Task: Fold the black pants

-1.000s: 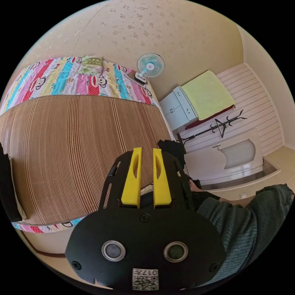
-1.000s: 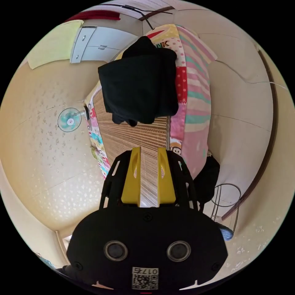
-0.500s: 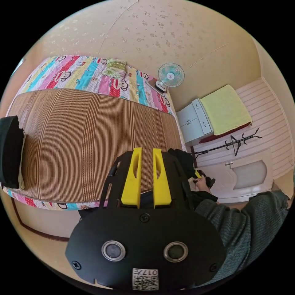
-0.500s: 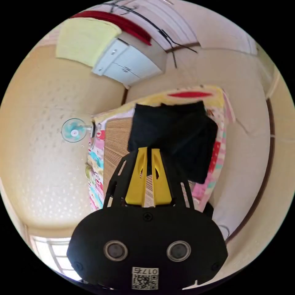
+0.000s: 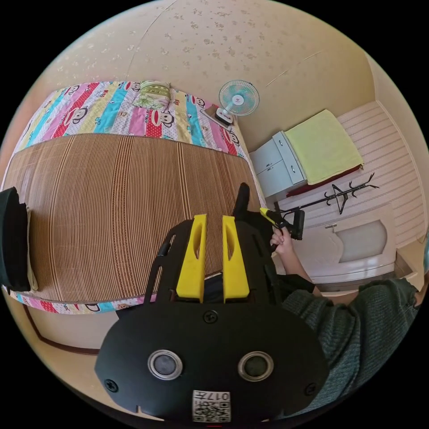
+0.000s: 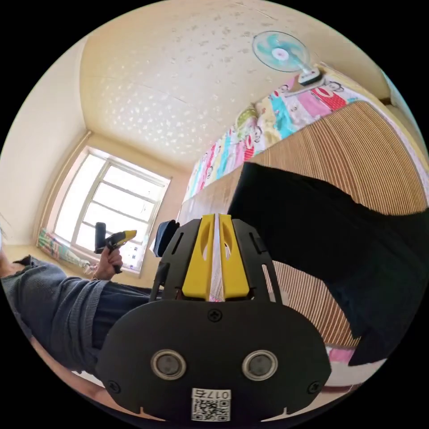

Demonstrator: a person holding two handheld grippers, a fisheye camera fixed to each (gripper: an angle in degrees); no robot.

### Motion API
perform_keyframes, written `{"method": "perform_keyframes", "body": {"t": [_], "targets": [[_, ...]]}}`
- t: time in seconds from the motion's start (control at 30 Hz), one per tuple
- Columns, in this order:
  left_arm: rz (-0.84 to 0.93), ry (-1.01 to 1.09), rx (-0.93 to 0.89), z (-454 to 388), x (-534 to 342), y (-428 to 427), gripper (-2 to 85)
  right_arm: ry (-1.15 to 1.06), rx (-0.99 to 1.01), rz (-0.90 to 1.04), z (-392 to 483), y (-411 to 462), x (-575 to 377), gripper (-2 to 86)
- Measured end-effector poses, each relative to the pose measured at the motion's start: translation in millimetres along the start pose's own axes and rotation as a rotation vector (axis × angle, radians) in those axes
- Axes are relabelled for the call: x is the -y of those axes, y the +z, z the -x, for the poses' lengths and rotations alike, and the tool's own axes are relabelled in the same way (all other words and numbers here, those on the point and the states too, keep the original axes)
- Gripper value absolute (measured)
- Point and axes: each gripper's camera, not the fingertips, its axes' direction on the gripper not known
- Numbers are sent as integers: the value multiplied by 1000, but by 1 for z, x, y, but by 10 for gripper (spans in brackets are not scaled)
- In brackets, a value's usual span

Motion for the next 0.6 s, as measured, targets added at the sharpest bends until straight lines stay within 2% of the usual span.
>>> {"method": "perform_keyframes", "body": {"t": [0.03, 0.1, 0.2, 0.27, 0.37, 0.47, 0.6], "targets": [[-7, -18, -2, 5, -1, 0, 62, 69, -22, -6, -12, 1, -8, 36], [-15, -45, -3, 12, -3, 1, 62, 404, -176, -53, -66, -2, -49, 45], [-6, -75, 5, 21, -6, 7, 62, 733, -310, -176, -122, -24, -110, 67], [3, -86, 15, 24, -6, 12, 63, 870, -323, -243, -149, -33, -141, 79], [19, -88, 18, 24, -3, 21, 63, 975, -294, -343, -182, -38, -177, 93], [55, -73, 25, 17, 4, 34, 63, 990, -227, -401, -205, -29, -194, 95], [82, -41, 22, 5, 14, 46, 64, 1010, -111, -503, -216, -17, -209, 61]]}}
